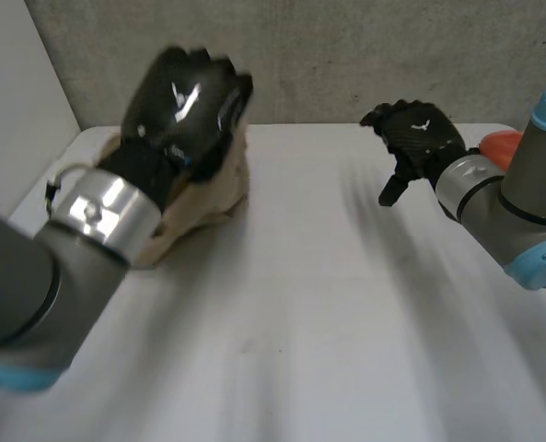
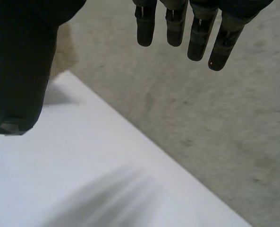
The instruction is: Fold the laundry.
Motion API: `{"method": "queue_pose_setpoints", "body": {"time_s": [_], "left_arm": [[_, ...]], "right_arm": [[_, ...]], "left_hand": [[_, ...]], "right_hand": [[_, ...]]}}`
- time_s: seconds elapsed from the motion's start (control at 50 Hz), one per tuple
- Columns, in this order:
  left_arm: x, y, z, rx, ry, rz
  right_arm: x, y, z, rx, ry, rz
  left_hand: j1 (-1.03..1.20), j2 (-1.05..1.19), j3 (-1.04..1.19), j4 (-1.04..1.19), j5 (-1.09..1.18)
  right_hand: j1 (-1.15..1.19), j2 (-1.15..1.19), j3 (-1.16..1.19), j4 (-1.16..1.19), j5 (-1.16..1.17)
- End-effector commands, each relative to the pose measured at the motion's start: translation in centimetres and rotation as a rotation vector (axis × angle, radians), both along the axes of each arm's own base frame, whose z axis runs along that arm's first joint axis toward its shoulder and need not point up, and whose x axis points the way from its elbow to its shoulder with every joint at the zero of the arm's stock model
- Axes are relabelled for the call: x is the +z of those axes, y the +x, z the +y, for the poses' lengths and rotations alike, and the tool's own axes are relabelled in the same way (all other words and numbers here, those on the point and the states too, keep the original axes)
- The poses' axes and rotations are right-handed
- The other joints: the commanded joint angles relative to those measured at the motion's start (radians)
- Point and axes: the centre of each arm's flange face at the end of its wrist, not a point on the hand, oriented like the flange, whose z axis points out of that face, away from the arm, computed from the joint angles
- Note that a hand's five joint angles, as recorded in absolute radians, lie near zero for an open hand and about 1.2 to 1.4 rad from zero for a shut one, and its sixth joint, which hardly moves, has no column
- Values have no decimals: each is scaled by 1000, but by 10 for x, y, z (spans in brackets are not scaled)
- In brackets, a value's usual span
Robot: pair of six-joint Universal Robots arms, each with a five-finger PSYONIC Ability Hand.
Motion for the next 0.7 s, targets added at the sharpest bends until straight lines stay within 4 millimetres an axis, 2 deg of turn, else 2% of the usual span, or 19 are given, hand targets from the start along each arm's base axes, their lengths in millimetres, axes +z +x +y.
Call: {"method": "queue_pose_setpoints", "body": {"time_s": [0.02,0.14,0.3,0.4,0.48,0.66,0.7], "left_arm": [[-26,12,62,-117,166,-87],[-37,24,86,-140,268,-94],[-30,37,101,-143,313,-43],[-26,41,104,-135,302,-25],[-25,42,103,-132,298,-25],[-27,43,99,-115,306,-25],[-26,44,100,-115,302,-24]], "right_arm": [[-9,8,16,121,9,102],[-15,11,22,159,-24,171],[-30,43,38,286,-18,168],[-48,62,52,343,27,172],[-62,69,66,368,78,174],[-62,69,63,346,188,49],[-69,71,59,338,217,20]], "left_hand": [[249,195,200,194,237],[249,195,200,194,237],[249,195,200,194,237],[249,195,200,194,237],[249,195,200,194,237],[249,195,200,194,237],[249,195,200,194,237]], "right_hand": [[-28,-48,-40,-62,-64],[-28,-48,-40,-62,-64],[-28,-48,-40,-62,-64],[-28,-48,-40,-62,-64],[-28,-48,-40,-62,-64],[-28,-48,-40,-62,-64],[-28,-48,-40,-62,-64]]}}
